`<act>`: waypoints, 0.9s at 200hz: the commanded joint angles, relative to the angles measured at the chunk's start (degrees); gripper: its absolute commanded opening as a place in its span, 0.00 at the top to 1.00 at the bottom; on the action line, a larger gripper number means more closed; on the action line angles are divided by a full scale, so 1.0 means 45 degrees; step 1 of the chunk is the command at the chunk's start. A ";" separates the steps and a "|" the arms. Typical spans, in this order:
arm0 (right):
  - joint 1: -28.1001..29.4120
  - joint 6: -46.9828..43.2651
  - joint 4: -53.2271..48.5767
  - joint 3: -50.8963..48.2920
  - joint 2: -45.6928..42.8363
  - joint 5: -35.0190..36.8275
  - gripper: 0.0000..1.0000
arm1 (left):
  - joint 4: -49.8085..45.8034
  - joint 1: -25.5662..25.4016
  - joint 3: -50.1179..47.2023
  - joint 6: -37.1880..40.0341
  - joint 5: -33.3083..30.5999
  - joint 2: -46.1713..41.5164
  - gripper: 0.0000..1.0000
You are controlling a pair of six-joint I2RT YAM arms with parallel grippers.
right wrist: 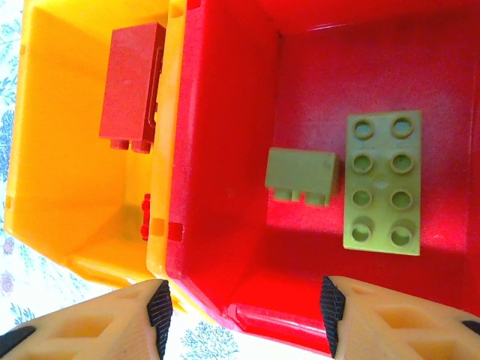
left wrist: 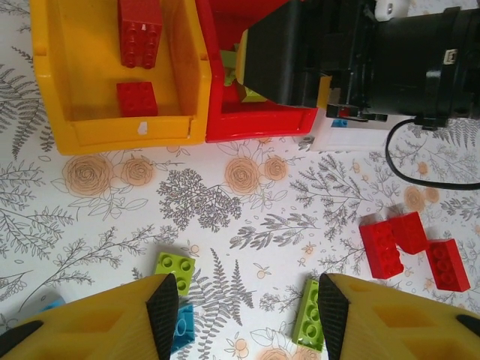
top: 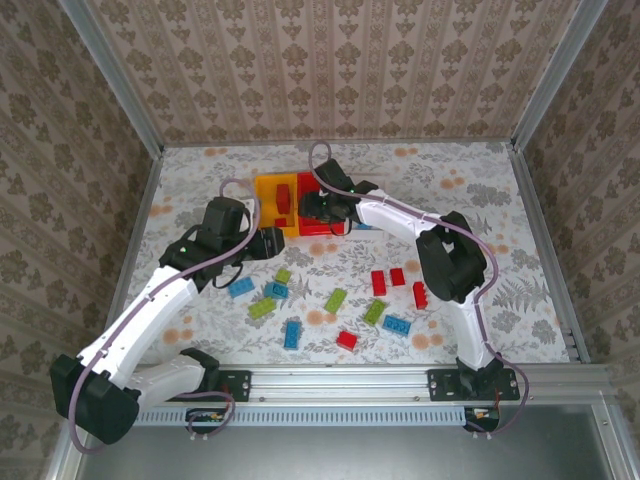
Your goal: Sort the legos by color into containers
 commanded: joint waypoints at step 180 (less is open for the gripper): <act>0.0217 -0.1680 -0.2735 -1.1029 -1.3847 0.3080 0.36 | -0.0269 -0.4329 0.2829 -0.2087 -0.0333 0.6695 0.45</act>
